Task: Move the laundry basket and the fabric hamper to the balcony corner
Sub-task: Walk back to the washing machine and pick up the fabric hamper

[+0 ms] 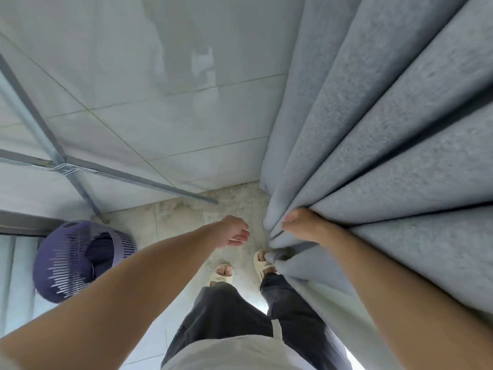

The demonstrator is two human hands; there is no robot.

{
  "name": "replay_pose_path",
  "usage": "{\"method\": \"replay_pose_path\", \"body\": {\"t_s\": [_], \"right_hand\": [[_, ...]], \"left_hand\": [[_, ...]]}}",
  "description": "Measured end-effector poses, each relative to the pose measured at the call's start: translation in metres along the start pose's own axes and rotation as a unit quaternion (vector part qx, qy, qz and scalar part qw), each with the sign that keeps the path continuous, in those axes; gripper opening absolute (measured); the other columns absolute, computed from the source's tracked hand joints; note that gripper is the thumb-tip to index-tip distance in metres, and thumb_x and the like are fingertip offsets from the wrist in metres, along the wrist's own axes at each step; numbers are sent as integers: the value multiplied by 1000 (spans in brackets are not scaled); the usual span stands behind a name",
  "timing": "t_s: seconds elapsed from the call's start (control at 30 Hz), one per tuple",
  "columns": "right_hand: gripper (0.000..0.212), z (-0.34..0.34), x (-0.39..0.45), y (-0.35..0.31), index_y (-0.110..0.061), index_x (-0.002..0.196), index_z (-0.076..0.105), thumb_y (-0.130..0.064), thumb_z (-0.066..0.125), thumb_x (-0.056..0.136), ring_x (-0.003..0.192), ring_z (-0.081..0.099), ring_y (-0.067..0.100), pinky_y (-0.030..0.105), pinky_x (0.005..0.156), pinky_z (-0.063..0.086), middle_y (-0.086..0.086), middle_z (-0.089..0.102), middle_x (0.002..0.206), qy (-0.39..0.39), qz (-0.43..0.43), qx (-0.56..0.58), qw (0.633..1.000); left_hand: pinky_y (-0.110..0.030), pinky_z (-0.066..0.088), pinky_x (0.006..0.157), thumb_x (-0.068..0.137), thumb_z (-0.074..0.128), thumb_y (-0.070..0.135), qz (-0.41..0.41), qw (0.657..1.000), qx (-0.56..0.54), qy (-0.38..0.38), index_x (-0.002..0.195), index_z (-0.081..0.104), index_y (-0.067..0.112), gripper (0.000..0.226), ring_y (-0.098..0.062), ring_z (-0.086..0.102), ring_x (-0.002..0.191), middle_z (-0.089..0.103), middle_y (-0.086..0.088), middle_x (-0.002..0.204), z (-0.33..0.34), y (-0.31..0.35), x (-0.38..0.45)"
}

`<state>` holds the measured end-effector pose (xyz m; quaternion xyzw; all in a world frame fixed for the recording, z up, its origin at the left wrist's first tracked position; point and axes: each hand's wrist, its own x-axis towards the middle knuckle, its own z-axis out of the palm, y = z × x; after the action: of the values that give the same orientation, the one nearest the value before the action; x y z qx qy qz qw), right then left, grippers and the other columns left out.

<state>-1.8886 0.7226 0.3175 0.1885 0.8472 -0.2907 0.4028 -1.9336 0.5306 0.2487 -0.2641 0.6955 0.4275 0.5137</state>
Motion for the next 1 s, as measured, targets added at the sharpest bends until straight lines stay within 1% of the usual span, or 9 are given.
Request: {"method": "replay_pose_path", "body": {"t_s": [0.17, 0.27, 0.33, 0.43, 0.5, 0.57, 0.67, 0.83, 1.0], "right_hand": [[35, -18, -18, -16, -9, 122, 64, -27, 51, 96, 108, 62, 25, 31, 92, 50, 10, 66, 119, -1, -9, -34, 999], [35, -25, -21, -33, -9, 125, 61, -30, 48, 99, 90, 60, 22, 25, 61, 44, 11, 67, 112, -4, -22, -53, 998], [35, -31, -19, -49, -8, 122, 62, -29, 48, 98, 80, 57, 22, 23, 52, 38, 12, 68, 107, -13, -39, -85, 996], [21, -40, -17, -79, -10, 97, 63, -27, 50, 96, 65, 52, 17, 20, 47, 35, 6, 58, 79, -15, -81, -149, 985], [24, -44, -15, -99, -16, 73, 49, -28, 51, 95, 57, 45, 14, 20, 44, 32, 1, 48, 69, -8, -115, -191, 975], [30, -42, -12, -119, -19, 68, 41, -30, 53, 94, 58, 45, 15, 21, 45, 32, 1, 46, 71, -16, -148, -220, 964], [17, -33, -11, -145, -13, 87, 56, -28, 53, 93, 66, 53, 19, 20, 47, 37, 8, 57, 85, -45, -175, -259, 949], [24, 24, -40, -180, -9, 84, 52, -30, 51, 97, 69, 56, 22, 24, 55, 42, 11, 58, 90, -90, -217, -366, 901], [40, 80, -82, -216, -1, 136, 51, -19, 45, 100, 108, 63, 29, 33, 88, 52, 13, 60, 126, -136, -281, -495, 811]], "left_hand": [[-37, 53, 94, 99, 48, 11, 31, 999, -4, 18, 115, 60, 1, 22, -25, 63, 95, 65, -14, 107, -11, 29, -22], [-37, 52, 93, 99, 47, 12, 54, 998, -27, 28, 114, 59, 4, 20, -24, 63, 88, 65, -12, 99, -21, 37, -36], [-38, 51, 93, 98, 47, 12, 57, 996, -54, 34, 112, 58, 4, 19, -23, 63, 82, 65, -11, 92, -32, 38, -47], [-38, 53, 92, 97, 50, 12, 74, 991, -90, 62, 119, 59, 1, 26, -26, 64, 91, 67, -14, 105, -52, 33, -64], [-38, 53, 93, 97, 51, 13, 83, 986, -122, 77, 123, 59, 1, 29, -25, 64, 92, 68, -15, 110, -64, 27, -80], [-38, 53, 90, 97, 52, 14, 93, 976, -171, 95, 121, 60, 1, 28, -23, 66, 86, 68, -13, 101, -81, 14, -97], [-33, 54, 79, 97, 51, 14, 116, 956, -231, 137, 117, 62, 3, 25, -22, 65, 80, 67, -13, 101, -103, -14, -120], [-35, 56, 81, 100, 46, 14, 80, 935, -265, 220, 123, 61, 2, 30, -26, 67, 96, 69, -14, 110, -113, -104, -153], [-35, 54, 91, 104, 39, 13, 15, 947, -206, 245, 134, 52, 5, 35, -25, 63, 110, 62, -14, 128, -105, -181, -186]]}}
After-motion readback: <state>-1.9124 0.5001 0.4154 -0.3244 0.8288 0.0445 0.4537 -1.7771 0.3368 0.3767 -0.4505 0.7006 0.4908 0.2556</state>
